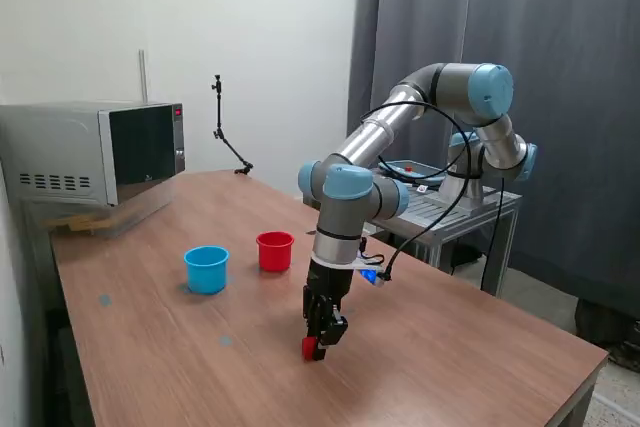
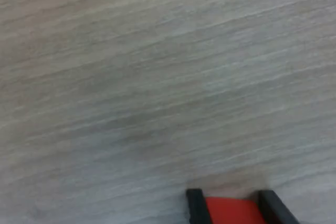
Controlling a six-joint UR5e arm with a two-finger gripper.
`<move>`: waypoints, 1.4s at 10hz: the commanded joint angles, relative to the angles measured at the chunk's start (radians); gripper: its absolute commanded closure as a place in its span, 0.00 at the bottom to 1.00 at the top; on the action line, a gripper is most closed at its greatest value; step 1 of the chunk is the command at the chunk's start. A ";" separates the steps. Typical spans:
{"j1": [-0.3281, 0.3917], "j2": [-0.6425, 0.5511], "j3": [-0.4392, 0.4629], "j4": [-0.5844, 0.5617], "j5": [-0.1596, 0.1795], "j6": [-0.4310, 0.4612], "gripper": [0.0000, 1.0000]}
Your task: Place red objects in the red bin, and blue objects in the blue bin.
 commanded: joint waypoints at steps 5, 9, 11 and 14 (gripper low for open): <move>-0.006 -0.066 0.014 0.000 -0.003 0.000 1.00; -0.018 -0.185 0.120 -0.001 -0.059 0.000 1.00; -0.064 -0.246 0.186 -0.001 -0.140 0.000 1.00; -0.153 -0.318 0.278 0.000 -0.190 0.015 1.00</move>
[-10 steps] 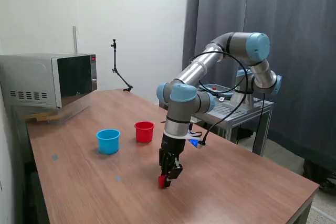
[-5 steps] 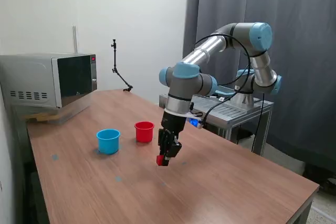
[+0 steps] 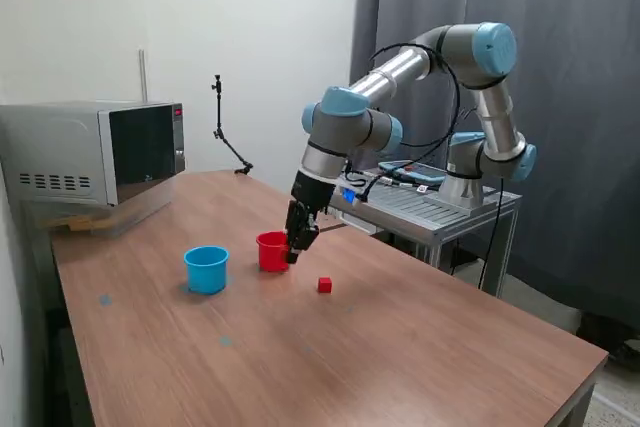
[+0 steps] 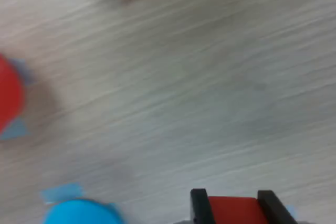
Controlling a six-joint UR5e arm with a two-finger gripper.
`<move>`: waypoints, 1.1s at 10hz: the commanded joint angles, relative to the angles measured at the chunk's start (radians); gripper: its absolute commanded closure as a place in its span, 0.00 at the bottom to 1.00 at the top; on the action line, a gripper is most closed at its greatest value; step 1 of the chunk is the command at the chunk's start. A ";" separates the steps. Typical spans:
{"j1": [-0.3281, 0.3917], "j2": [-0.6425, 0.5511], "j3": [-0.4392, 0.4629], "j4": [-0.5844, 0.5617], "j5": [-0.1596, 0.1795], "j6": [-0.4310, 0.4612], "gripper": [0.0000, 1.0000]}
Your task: Place red objects in the red bin, and blue objects in the blue bin.
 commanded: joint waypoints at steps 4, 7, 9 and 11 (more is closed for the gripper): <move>-0.121 -0.032 0.064 0.031 -0.068 0.019 1.00; -0.153 -0.030 0.122 0.048 -0.091 0.066 1.00; -0.165 -0.032 0.141 0.100 -0.117 0.115 1.00; -0.167 -0.038 0.158 0.115 -0.123 0.126 1.00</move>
